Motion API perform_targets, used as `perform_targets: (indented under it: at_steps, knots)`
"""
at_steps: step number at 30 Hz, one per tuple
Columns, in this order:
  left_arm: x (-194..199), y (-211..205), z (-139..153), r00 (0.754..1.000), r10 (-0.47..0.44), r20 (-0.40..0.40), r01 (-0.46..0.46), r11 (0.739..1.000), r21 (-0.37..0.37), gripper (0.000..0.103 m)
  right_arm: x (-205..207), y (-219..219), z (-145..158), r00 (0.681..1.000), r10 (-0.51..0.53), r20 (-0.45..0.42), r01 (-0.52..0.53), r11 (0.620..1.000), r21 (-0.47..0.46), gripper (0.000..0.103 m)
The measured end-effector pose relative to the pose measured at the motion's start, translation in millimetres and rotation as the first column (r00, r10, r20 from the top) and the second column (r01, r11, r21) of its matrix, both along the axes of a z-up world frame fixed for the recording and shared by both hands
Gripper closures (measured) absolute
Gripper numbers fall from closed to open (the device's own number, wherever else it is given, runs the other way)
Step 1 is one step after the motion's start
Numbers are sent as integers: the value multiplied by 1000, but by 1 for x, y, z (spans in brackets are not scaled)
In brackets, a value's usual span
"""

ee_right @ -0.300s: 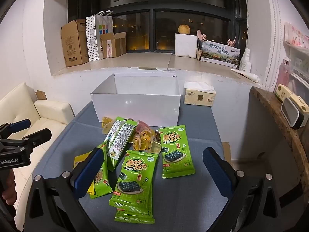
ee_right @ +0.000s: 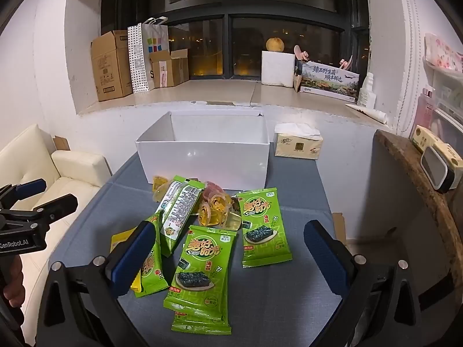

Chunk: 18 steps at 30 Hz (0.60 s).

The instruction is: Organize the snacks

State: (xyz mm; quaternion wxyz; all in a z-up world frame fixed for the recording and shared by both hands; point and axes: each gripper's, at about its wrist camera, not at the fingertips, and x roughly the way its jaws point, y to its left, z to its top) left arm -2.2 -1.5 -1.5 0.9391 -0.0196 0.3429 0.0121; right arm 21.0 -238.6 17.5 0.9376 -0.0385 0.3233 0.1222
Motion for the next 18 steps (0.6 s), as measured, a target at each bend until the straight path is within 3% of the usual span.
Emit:
perform_targets:
  at_steps: [18]
  knots:
    - [2,-2,3,1000,-2,-9,2,1000,-4,0,2,-2,-2,1000,-4,4,4,1000,11,0]
